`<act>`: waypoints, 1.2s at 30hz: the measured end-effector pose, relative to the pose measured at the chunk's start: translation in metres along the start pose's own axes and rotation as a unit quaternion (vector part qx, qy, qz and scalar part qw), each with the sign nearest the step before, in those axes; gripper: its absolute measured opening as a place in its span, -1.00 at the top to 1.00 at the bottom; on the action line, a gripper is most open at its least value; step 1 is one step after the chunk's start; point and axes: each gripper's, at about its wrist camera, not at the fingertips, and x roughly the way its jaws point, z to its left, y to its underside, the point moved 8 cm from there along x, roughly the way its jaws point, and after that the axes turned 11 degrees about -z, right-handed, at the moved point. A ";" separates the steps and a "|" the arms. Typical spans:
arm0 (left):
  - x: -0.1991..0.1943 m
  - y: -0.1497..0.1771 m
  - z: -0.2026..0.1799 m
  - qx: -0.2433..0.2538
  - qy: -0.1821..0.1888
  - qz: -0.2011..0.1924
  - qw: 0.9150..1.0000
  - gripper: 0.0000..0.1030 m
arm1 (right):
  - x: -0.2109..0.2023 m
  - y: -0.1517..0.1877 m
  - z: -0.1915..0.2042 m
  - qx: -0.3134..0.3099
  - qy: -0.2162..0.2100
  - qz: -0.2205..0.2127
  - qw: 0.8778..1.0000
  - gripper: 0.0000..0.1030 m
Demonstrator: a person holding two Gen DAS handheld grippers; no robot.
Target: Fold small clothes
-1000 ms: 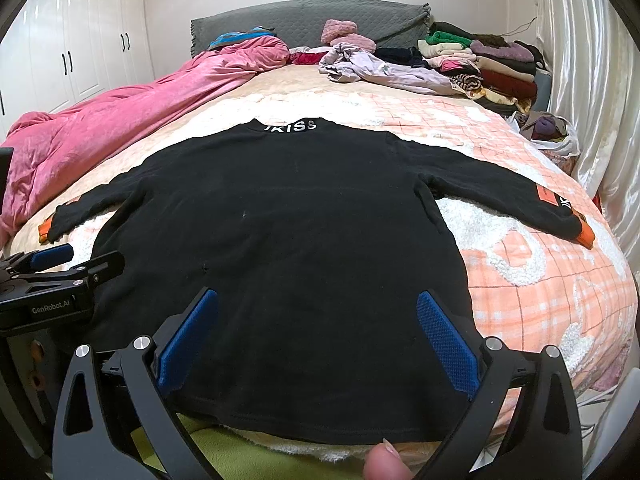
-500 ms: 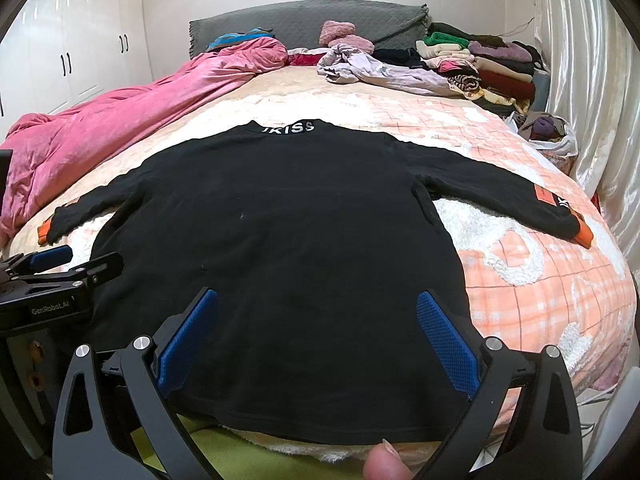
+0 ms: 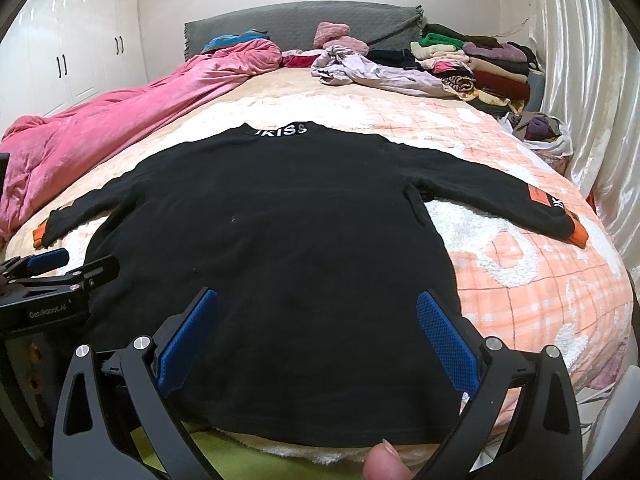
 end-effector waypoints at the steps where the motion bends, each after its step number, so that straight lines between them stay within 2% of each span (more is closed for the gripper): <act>1: 0.001 -0.001 -0.001 0.000 0.000 0.000 1.000 -0.82 | 0.000 0.000 -0.001 0.001 0.001 0.000 1.000 -0.92; 17: 0.031 -0.029 -0.037 0.019 0.010 0.001 1.000 -0.82 | 0.013 -0.017 -0.052 0.022 0.047 -0.007 0.999 -0.92; 36: 0.090 -0.071 -0.088 0.031 0.042 0.017 0.998 -0.82 | 0.059 -0.038 -0.158 0.058 0.125 -0.006 0.990 -0.92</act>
